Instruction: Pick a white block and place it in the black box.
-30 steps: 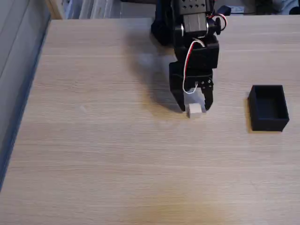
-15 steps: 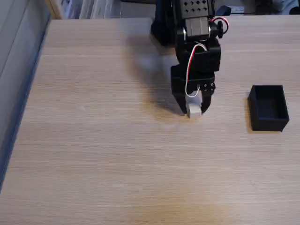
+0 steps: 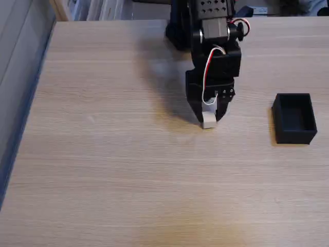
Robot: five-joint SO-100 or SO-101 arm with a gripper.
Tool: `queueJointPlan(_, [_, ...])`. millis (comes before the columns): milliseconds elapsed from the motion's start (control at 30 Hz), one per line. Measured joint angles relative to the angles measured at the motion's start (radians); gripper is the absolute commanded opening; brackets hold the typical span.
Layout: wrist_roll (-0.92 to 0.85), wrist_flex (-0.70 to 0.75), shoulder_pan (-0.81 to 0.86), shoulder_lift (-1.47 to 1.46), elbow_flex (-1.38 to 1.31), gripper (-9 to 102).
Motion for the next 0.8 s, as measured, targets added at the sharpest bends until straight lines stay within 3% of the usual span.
queueJointPlan(433, [0.075,0.130,-0.268,0.400,0.061,0])
queueJointPlan(800, [0.112,0.141,-0.457,0.353,-0.054,0])
